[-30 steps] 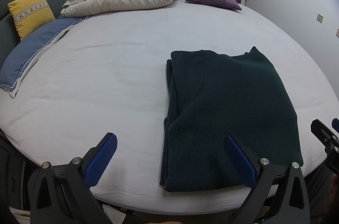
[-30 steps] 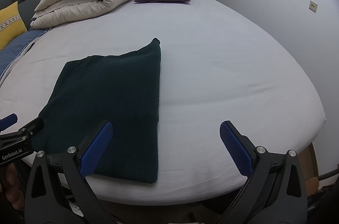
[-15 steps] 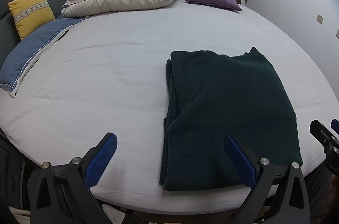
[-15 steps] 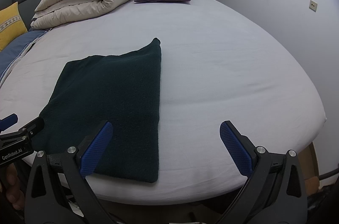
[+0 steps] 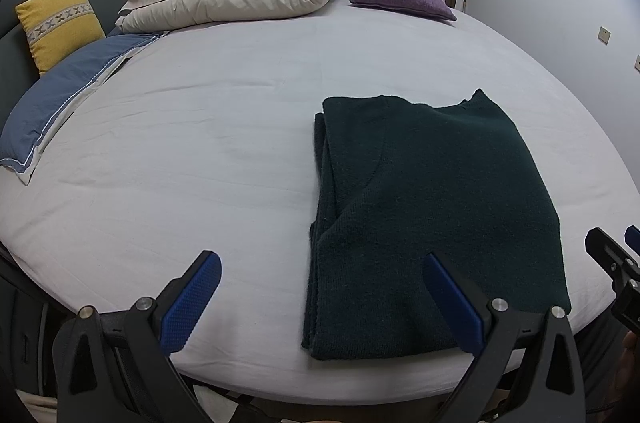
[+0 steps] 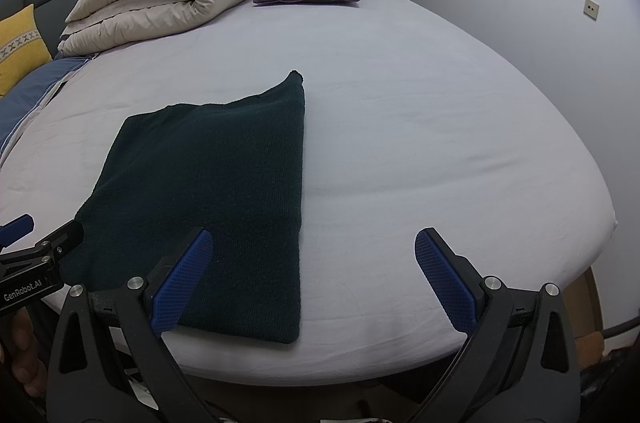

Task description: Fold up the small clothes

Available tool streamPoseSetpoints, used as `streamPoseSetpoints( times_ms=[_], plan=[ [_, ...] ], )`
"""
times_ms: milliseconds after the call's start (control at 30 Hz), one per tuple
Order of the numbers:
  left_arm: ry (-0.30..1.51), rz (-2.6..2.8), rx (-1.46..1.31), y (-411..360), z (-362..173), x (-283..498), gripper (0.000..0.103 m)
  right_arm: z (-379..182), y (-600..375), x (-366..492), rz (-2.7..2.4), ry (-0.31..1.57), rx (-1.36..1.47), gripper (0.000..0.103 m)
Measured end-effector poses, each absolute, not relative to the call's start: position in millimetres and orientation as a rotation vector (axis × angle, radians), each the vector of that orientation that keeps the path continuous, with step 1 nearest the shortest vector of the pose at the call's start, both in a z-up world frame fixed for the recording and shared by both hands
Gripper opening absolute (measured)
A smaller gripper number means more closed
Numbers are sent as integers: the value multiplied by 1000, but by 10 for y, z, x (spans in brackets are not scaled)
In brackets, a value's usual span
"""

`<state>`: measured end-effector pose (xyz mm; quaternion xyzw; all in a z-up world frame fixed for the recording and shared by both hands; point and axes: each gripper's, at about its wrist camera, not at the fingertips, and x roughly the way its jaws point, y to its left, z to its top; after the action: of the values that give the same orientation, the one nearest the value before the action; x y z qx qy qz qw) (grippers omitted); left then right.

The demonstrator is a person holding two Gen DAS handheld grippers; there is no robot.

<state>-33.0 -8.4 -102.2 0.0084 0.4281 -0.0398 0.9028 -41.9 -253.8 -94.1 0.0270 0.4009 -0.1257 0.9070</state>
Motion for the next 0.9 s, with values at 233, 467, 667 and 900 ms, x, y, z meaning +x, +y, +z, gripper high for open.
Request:
streamPoseSetpoints(
  times_ms=[233, 467, 667, 900],
  plan=[
    [885, -82, 15, -85, -1017, -340, 103, -945, -2534, -416, -258, 828, 57, 103],
    [885, -81, 14, -89, -1018, -343, 103, -944, -2519, -420, -260, 827, 58, 103],
    [885, -80, 15, -85, -1009, -349, 103, -939, -2498, -430, -261, 827, 58, 103],
    [886, -80, 15, -86, -994, -360, 103, -936, -2497, -429, -261, 827, 60, 103]
  ],
)
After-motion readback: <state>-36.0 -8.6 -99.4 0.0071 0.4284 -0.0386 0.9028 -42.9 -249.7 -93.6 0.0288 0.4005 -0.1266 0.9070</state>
